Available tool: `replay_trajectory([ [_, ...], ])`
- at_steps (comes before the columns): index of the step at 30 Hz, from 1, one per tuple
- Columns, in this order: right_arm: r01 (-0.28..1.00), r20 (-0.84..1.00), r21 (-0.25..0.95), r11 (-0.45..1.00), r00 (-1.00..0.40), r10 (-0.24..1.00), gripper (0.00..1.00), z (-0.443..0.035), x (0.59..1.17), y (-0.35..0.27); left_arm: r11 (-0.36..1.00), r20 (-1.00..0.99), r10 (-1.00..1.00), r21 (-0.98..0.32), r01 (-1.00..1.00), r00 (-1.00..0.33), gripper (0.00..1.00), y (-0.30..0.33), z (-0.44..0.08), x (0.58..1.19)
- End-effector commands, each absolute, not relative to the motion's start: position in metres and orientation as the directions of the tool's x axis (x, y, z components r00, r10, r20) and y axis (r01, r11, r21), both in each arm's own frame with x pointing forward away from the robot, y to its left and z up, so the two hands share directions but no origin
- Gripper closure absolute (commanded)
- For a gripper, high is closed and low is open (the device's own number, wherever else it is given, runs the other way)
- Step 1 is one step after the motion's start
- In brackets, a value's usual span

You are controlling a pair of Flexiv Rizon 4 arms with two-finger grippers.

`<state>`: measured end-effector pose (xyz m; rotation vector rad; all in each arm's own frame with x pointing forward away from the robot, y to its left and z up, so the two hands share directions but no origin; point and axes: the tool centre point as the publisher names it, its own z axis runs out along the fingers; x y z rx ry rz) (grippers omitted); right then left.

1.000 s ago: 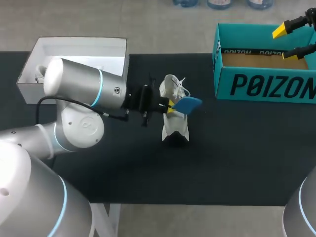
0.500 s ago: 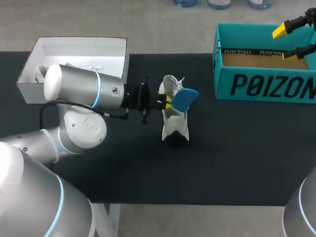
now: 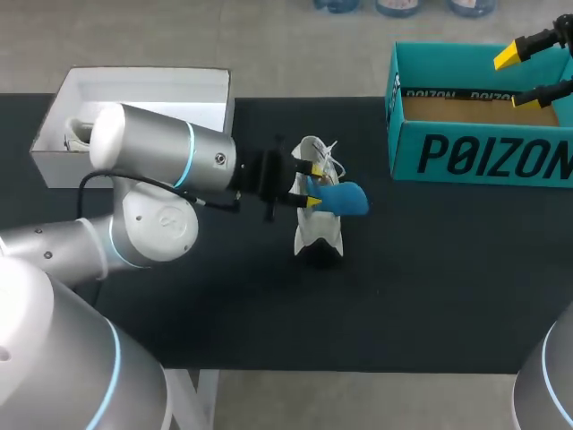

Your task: Take the shoe out of the shoebox, open the shoe tongue, remove and reinsert the insole, then place the shoe into the shoebox

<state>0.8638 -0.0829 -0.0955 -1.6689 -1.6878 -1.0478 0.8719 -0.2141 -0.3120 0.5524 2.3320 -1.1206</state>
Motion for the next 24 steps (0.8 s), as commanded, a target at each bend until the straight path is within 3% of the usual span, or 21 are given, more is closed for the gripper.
replay_trajectory([
  [1,0.986,0.819,0.153,-0.071,-0.086,0.567,0.00,-0.096,0.863,-0.083,0.576,-0.589,0.157,-0.598,0.558,-0.793,0.51,-0.213,-0.303,0.865],
  [12,0.986,0.819,0.153,-0.071,-0.086,0.567,0.00,-0.096,0.863,-0.083,0.613,-0.520,0.233,-0.578,0.539,-0.822,0.47,-0.210,-0.314,0.879],
  [17,0.986,0.819,0.153,-0.071,-0.086,0.567,0.00,-0.096,0.863,-0.083,0.666,-0.477,0.295,-0.518,0.536,-0.828,0.53,-0.207,-0.322,0.891],
  [20,0.986,0.819,0.153,-0.071,-0.086,0.567,0.00,-0.096,0.863,-0.083,0.689,-0.459,0.323,-0.485,0.538,-0.827,0.65,-0.205,-0.326,0.897],
  [24,0.986,0.819,0.153,-0.071,-0.086,0.567,0.00,-0.096,0.863,-0.083,0.712,-0.436,0.377,-0.428,0.557,-0.817,0.71,-0.209,-0.325,0.899],
])
